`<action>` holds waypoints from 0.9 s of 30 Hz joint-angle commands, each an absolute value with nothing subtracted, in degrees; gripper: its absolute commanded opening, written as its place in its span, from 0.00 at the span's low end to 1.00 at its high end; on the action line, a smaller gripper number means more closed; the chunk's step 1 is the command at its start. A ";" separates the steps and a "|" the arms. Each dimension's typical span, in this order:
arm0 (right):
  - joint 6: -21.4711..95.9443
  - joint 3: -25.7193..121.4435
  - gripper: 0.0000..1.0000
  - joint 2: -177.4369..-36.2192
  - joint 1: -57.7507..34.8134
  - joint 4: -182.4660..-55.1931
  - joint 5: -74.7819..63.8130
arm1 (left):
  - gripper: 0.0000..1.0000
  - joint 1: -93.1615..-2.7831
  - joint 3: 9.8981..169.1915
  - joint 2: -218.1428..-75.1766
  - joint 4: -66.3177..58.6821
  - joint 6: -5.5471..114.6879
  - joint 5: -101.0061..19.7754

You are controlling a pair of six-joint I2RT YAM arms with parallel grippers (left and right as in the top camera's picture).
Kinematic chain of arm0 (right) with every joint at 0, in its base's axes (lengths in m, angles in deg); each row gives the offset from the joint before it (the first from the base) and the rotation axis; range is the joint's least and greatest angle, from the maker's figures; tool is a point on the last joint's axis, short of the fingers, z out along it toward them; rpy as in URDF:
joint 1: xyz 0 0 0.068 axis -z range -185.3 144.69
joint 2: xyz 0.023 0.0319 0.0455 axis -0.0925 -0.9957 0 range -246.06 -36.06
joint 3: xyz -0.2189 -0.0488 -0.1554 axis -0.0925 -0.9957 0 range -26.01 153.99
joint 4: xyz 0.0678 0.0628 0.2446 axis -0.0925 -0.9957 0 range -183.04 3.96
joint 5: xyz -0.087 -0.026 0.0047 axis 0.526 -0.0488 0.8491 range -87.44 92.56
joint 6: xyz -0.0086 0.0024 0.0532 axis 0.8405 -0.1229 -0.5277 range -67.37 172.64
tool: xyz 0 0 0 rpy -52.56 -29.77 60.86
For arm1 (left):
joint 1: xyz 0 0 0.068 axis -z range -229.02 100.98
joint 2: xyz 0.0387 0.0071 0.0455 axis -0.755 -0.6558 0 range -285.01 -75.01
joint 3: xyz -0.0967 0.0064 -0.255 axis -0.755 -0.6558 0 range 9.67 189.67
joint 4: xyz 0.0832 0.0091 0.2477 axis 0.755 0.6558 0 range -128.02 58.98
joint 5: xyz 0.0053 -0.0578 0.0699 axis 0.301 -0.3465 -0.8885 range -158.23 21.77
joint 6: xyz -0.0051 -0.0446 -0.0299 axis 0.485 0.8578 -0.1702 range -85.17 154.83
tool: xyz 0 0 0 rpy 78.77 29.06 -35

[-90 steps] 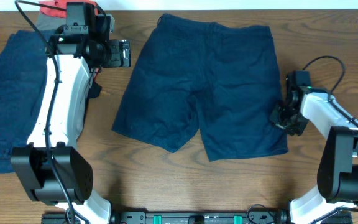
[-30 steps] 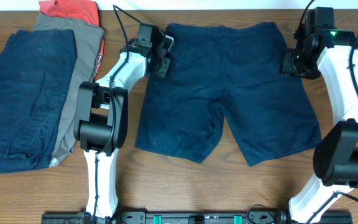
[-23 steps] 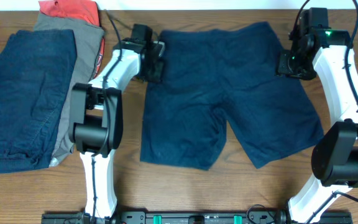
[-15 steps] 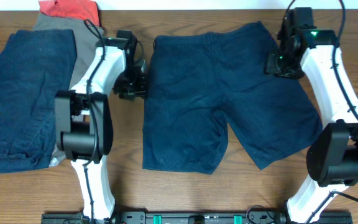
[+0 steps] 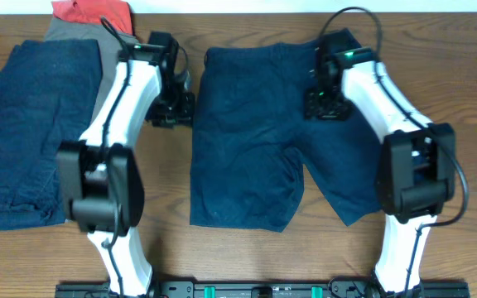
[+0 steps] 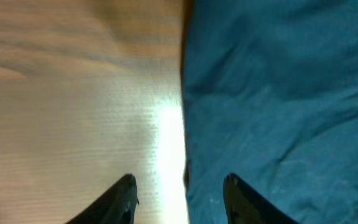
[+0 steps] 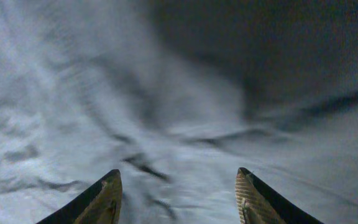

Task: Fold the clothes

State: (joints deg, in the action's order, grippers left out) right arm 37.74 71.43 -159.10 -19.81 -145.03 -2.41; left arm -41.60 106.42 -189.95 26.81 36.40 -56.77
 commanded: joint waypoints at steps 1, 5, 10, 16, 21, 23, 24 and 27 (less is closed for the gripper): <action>36.82 71.63 0.58 -160.19 -24.22 -144.26 -4.14 | 0.52 -42.98 106.57 -182.47 24.39 36.88 -58.89; 36.82 71.63 0.59 -160.48 -27.61 -144.09 -3.57 | 0.56 -45.19 106.57 -178.84 20.96 36.88 -58.89; 36.82 71.33 0.59 -161.26 -30.76 -145.81 -3.44 | 0.61 -47.70 106.57 -178.17 19.19 36.86 -58.89; 33.32 70.17 0.61 -161.74 -32.00 -149.53 -1.34 | 0.65 -48.86 106.55 -178.19 16.59 32.42 -58.87; 32.58 67.24 0.61 -161.74 -31.83 -151.54 -1.30 | 0.68 -48.86 106.55 -178.19 16.24 29.90 -58.84; 31.36 65.60 0.61 -161.74 -31.72 -151.91 -1.26 | 0.68 -48.84 106.55 -178.19 15.67 29.90 -58.84; 30.64 64.64 0.61 -161.74 -31.57 -151.89 -1.08 | 0.71 -48.84 106.55 -178.19 15.41 29.90 -58.84; 28.84 62.41 0.61 -161.74 -30.93 -151.84 0.82 | 0.74 -48.73 106.55 -178.19 14.73 29.42 -58.82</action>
State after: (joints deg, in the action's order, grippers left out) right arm 31.97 64.33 -160.63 -31.57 -151.63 -1.43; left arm -48.75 106.44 -177.90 15.21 31.06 -58.32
